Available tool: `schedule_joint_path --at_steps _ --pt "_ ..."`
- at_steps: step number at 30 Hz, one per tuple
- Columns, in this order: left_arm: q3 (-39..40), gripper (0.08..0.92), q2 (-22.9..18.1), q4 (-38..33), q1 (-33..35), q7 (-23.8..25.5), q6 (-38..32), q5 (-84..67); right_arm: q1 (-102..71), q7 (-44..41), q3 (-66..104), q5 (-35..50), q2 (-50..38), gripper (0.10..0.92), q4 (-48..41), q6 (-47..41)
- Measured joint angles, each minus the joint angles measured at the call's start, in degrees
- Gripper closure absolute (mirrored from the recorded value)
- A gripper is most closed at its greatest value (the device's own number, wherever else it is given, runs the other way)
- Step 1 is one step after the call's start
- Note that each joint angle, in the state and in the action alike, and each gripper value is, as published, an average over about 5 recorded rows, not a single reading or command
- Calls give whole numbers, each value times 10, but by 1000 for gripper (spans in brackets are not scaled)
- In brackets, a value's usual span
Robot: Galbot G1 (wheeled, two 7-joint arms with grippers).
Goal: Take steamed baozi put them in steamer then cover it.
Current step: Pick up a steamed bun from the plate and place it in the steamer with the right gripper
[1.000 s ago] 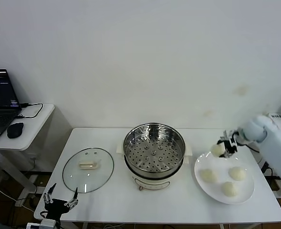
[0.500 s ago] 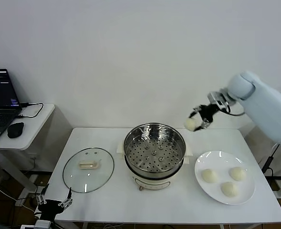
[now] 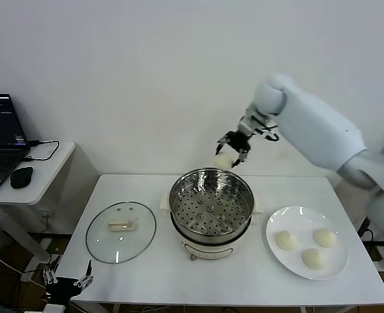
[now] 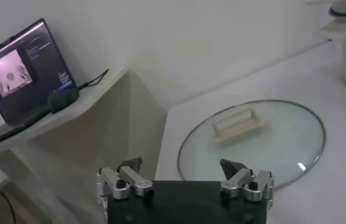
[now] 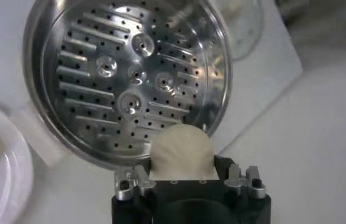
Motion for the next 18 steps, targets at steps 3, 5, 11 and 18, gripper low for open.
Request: schedule_joint_path --at_steps 3,5,11,18 --pt "1 177 -1 1 -1 0 0 0 -1 10 -12 -22 8 381 2 20" --pt "2 177 -2 2 -2 0 0 0 -4 16 -20 -33 14 381 2 31" --pt "5 177 -3 3 -4 -1 1 0 -15 30 -31 -53 34 381 -6 52" --pt "5 177 -6 5 -3 -1 1 1 -31 44 -32 -74 51 383 -18 68"
